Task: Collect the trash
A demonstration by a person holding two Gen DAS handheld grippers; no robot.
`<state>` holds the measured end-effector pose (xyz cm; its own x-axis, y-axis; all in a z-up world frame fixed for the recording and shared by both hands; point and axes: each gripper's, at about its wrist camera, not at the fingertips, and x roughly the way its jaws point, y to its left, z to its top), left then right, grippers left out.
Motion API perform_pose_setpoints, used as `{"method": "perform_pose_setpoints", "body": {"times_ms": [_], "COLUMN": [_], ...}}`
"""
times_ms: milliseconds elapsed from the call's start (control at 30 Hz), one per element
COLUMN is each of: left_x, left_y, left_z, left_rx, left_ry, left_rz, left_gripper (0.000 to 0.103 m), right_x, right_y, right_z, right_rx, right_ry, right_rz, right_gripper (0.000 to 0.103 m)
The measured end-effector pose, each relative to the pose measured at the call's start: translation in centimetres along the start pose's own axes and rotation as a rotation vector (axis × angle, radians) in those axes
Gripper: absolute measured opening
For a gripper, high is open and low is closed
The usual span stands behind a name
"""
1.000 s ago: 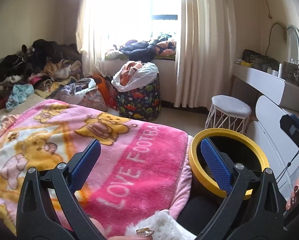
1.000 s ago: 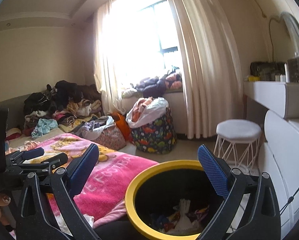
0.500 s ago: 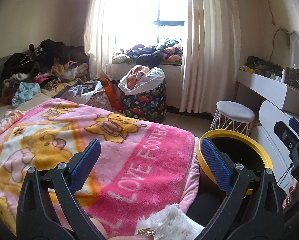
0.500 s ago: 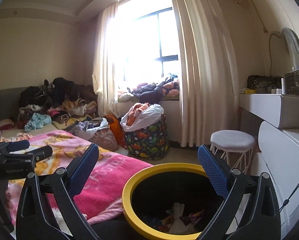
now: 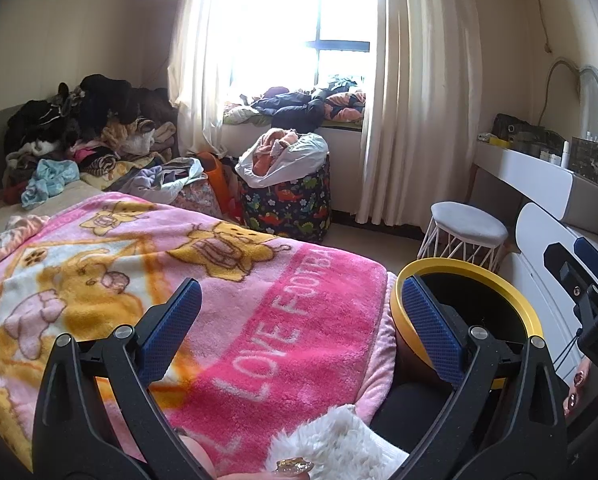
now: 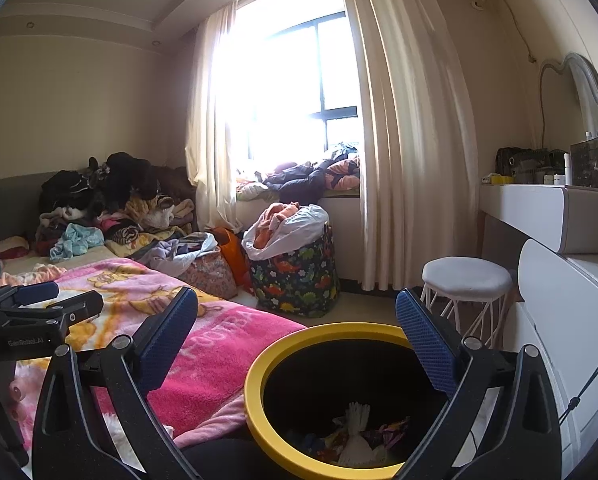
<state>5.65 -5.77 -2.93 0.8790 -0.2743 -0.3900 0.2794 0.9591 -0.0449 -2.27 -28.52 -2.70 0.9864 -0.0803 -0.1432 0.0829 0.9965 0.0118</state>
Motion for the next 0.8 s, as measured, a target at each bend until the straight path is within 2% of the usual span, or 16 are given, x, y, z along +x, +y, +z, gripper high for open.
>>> {"method": "perform_pose_setpoints", "body": {"times_ms": [800], "left_x": [-0.07], "left_y": [-0.19], "left_z": [-0.07], "left_rx": [0.002], "left_ry": [0.0], "left_rz": [0.001], "left_gripper": [0.092], "right_x": [0.05], "right_y": [0.05], "right_z": [-0.07], "right_rx": [0.003], "right_ry": [-0.001], "right_rz": [-0.002], "right_gripper": [0.097]}}
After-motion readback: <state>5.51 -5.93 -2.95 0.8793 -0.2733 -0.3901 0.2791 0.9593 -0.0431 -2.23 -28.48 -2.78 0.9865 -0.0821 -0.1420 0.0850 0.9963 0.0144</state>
